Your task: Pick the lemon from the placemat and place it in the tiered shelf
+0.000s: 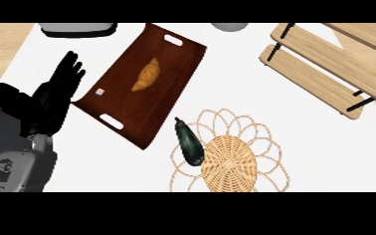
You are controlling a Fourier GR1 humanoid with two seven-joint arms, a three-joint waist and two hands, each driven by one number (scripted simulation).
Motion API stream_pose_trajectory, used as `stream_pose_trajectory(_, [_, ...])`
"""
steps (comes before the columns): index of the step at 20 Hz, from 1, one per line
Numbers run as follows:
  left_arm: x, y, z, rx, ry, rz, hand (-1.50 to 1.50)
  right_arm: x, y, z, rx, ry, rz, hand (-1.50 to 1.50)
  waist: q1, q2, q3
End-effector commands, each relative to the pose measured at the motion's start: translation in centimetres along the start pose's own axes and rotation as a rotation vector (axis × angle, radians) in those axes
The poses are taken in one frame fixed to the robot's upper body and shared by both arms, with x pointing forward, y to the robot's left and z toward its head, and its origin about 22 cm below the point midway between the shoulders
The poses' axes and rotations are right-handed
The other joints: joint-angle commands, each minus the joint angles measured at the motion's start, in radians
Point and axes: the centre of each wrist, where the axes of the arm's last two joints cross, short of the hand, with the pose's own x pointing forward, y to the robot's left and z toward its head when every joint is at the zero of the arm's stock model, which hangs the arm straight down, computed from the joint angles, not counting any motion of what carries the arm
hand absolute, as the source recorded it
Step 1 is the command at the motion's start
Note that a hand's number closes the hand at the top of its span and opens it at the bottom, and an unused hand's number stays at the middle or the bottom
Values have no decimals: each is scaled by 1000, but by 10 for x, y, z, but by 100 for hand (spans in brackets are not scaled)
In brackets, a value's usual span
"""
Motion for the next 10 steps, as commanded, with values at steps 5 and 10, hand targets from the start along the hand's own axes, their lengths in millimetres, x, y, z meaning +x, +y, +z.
stream_pose_trajectory(5, [5, 6, 2, 2, -5, -1, 0, 29, -90, 54, -368, -95, -188, 150, 0, 3, 1])
stream_pose_trajectory(10, [0, 14, -2, -3, -1, 2, 0, 34, -111, 61, -467, -60, -233, 150, 3, 6, -2])
